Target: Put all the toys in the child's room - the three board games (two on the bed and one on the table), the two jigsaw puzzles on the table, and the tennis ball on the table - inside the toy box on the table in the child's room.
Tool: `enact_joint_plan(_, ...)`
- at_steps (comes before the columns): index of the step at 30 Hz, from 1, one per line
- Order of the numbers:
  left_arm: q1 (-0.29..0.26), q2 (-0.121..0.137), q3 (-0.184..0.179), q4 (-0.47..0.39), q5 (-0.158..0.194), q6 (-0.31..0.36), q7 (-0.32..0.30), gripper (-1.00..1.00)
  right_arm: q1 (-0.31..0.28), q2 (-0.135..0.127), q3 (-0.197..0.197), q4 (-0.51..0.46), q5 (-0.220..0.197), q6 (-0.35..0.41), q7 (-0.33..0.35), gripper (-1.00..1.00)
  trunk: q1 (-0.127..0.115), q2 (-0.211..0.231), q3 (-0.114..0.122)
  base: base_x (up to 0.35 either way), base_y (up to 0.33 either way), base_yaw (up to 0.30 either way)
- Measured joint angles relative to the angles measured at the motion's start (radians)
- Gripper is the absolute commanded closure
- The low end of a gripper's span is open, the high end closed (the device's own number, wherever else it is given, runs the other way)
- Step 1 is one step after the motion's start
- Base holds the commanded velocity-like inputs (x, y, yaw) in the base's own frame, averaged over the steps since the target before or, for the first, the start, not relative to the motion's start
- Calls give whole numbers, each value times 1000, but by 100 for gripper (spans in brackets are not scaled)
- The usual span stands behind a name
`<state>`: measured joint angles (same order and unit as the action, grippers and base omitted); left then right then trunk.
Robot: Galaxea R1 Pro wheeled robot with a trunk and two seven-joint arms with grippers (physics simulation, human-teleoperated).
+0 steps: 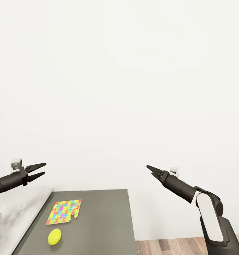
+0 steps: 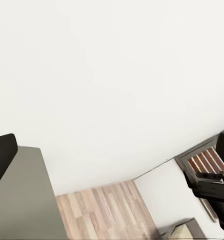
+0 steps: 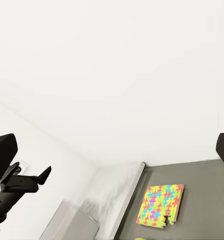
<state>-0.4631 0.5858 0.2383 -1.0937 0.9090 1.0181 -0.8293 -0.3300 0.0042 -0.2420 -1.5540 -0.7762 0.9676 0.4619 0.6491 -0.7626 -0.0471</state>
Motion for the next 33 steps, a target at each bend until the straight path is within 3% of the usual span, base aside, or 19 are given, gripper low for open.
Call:
enact_joint_plan(13,0,0,1,0,-16,0,1,-100,0,0,0,0,0,0,-1,-100,0,0,4,0,0,-194)
enact_joint_plan(27,0,-1,2,0,-20,0,0,-100,0,1,7,1,4,-5,-11,-100,0,0,4,0,0,-24)
enact_joint_plan(33,1,-1,2,0,-21,0,0,-100,-1,2,12,144,82,-64,-34,-100,0,0,4,0,0,0)
